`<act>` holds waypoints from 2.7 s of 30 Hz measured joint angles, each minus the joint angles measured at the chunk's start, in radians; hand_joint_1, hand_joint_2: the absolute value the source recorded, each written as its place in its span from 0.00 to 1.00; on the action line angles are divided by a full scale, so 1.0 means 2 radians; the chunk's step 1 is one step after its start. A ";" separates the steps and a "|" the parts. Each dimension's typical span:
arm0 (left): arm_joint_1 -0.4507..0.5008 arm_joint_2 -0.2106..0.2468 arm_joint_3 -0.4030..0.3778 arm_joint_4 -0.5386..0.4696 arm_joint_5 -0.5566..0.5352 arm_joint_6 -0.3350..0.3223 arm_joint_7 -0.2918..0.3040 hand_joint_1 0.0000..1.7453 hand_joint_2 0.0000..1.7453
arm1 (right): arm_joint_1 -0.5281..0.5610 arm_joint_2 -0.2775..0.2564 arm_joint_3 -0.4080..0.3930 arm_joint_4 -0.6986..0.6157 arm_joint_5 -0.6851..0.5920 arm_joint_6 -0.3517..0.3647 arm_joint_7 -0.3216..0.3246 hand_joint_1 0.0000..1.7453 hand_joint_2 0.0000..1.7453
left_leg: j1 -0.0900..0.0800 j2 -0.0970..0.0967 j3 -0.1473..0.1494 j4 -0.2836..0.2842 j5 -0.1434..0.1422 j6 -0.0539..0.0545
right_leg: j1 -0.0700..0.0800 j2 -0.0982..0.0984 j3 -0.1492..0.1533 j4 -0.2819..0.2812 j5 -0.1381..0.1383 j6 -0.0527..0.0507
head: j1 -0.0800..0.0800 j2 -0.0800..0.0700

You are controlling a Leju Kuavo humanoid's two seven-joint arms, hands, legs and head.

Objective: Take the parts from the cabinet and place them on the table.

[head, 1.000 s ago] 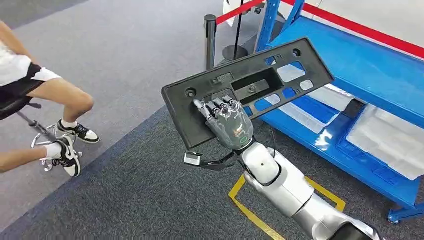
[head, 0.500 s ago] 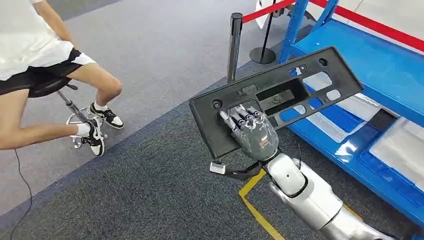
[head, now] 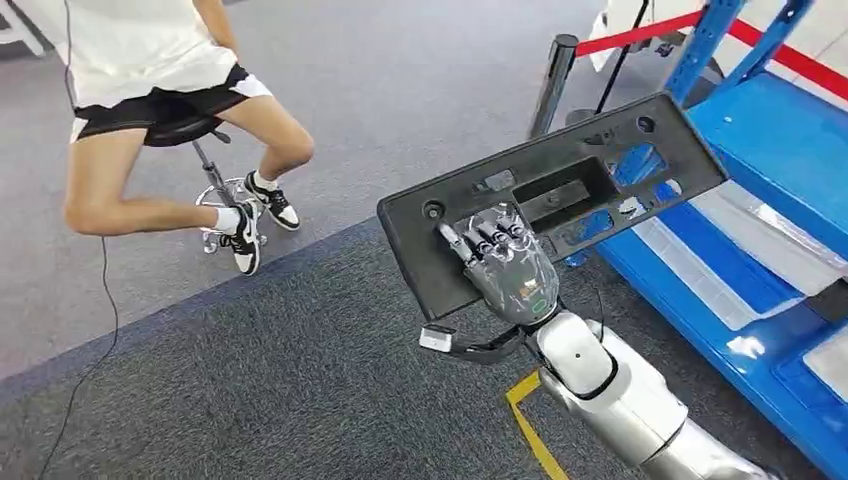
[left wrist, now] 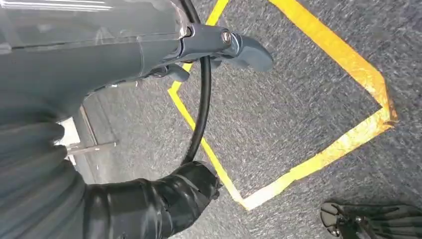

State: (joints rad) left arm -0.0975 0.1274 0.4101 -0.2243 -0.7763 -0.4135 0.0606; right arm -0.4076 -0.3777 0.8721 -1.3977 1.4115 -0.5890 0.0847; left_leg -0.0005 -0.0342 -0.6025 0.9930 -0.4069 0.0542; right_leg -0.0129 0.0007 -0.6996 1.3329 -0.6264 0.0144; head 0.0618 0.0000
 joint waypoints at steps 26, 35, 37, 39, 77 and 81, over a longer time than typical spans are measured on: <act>-0.011 0.008 -0.011 0.000 -0.004 0.055 -0.033 0.00 1.00 | -0.015 0.041 0.001 0.022 0.000 0.008 0.031 1.00 1.00 | 0.004 0.022 -0.018 0.019 -0.004 -0.010 | -0.002 -0.037 0.069 -0.133 0.049 0.006 | -0.001 0.000; -0.022 0.002 -0.015 0.000 -0.002 0.011 -0.042 0.00 1.00 | -0.010 0.028 0.001 0.015 0.000 0.011 0.015 1.00 1.00 | -0.001 -0.034 -0.018 0.024 -0.003 -0.002 | 0.001 0.028 0.044 -0.124 0.081 -0.008 | -0.001 0.000; -0.023 -0.001 -0.016 0.000 0.002 0.014 -0.034 0.00 1.00 | -0.003 0.014 -0.001 0.006 0.000 0.010 0.015 1.00 1.00 | -0.001 -0.047 -0.024 0.027 -0.002 -0.006 | 0.000 0.037 0.049 -0.137 0.075 -0.007 | -0.002 0.000; -0.015 -0.002 -0.016 0.000 0.006 0.018 -0.030 0.00 1.00 | 0.002 0.009 -0.006 0.003 0.000 0.010 0.015 1.00 1.00 | 0.003 -0.057 -0.026 0.024 0.002 -0.012 | 0.004 0.029 0.050 -0.138 0.076 -0.009 | -0.002 0.000; 0.001 -0.002 -0.016 0.001 0.018 0.005 0.005 0.00 1.00 | 0.008 0.010 -0.029 -0.002 0.000 0.010 0.007 1.00 1.00 | 0.007 0.013 -0.089 0.165 -0.070 -0.029 | 0.001 -0.018 0.065 -0.164 0.084 -0.021 | -0.004 0.000; 0.002 -0.002 -0.016 0.002 0.017 0.006 0.005 0.00 1.00 | 0.007 0.010 -0.031 -0.002 0.000 0.009 0.007 1.00 1.00 | 0.014 0.036 -0.014 0.028 -0.002 -0.035 | 0.000 -0.042 0.069 -0.159 0.077 -0.014 | -0.004 0.000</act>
State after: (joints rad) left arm -0.0927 0.1232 0.3773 -0.2213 -0.7420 -0.4013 0.0706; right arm -0.3931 -0.3574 0.8095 -1.4023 1.4115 -0.5707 0.0996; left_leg 0.0271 0.0388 -0.6311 1.0495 -0.4115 -0.0154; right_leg -0.0131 -0.0841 -0.5618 1.0148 -0.4732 -0.0135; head 0.0534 0.0000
